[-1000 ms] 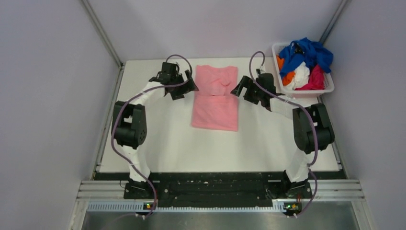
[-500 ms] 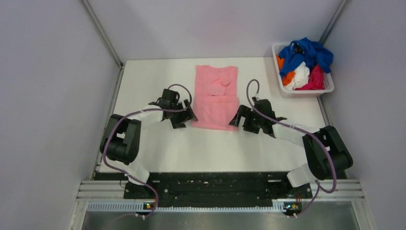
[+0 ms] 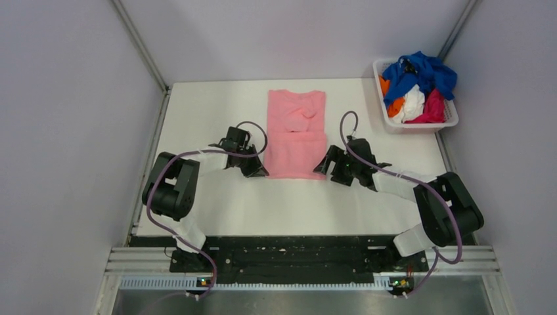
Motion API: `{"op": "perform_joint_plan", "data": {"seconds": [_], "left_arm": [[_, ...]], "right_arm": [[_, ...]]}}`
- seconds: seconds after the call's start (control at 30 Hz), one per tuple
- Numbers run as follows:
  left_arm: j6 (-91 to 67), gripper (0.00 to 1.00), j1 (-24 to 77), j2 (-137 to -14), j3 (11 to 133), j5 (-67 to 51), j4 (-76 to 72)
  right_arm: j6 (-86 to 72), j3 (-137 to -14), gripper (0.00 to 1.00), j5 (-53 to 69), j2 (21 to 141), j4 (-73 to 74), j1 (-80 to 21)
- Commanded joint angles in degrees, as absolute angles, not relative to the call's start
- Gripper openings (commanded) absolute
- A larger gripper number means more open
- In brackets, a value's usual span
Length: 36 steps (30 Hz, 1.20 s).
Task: Fold and stack the t-shirts
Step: Grab one side of the 2/3 rectangular tshirt with both arms, then fold the long partially folded tshirt into a neat square
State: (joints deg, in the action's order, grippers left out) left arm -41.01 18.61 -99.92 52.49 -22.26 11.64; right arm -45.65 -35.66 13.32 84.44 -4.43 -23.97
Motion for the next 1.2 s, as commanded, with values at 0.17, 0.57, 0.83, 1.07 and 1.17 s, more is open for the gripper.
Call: {"op": "perform_joint_plan", "data": {"seconds": [0.17,0.57,0.83,1.07,1.17], "left_arm": [[-40.75,0.0,18.9,-100.48,51.45,-20.59,12.04],[-39.62,0.0,18.9,-97.36,47.43,-20.02,11.64],[-38.76,0.0,19.18,-79.0,39.24,-19.01,17.74],[-39.57,0.0,19.45,-53.75,39.17,-18.89,32.74],[-39.68,0.0,19.5,-47.44,41.48,-19.43,33.57]], "right_arm": [[-45.84,-37.75,0.57,10.66,89.38,-3.38,-27.45],[-45.38,-31.37,0.0,13.36,90.36,-16.52,-28.36],[-38.33,-26.01,0.0,22.36,68.94,-7.88,-33.71],[-38.69,-25.67,0.0,33.86,45.48,-0.09,-37.73],[-40.05,-26.18,0.0,35.21,39.56,-0.06,-37.72]]}}
